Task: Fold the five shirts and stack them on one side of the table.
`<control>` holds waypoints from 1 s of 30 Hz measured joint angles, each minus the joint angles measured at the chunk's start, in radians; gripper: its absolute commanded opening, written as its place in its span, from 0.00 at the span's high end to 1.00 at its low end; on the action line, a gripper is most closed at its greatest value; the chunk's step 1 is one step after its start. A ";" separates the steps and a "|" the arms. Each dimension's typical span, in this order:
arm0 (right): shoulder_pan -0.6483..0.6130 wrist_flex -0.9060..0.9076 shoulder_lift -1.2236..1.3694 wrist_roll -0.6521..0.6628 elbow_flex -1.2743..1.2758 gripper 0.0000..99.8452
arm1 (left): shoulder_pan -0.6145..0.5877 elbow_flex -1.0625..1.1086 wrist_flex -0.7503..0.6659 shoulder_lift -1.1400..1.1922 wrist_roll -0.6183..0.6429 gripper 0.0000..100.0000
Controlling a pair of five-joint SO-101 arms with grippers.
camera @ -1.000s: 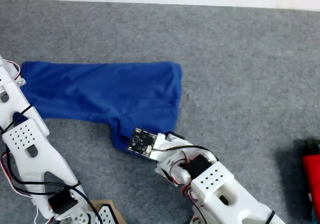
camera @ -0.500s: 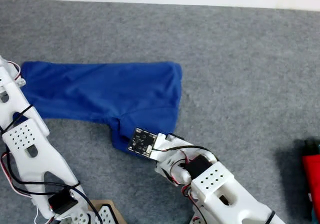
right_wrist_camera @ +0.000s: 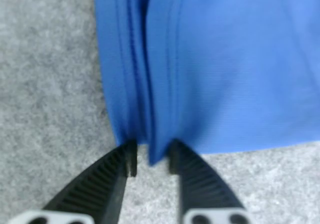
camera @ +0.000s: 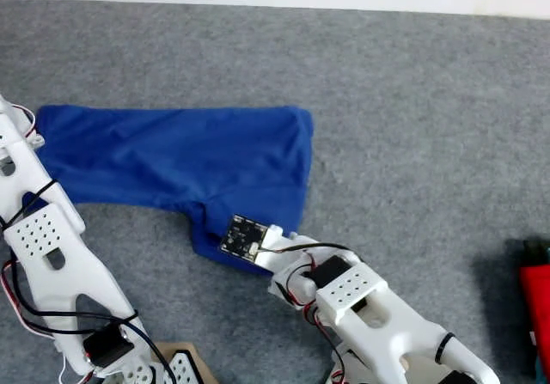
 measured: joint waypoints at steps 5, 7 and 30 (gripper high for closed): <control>0.000 0.031 -0.046 0.000 0.000 0.93 | 0.000 0.000 0.000 0.000 0.000 1.00; 0.000 0.055 -0.084 0.000 0.000 0.93 | 0.000 0.000 0.000 0.000 0.000 1.00; 0.150 0.086 0.118 0.006 -0.474 0.96 | 0.015 0.000 0.028 0.000 0.000 1.00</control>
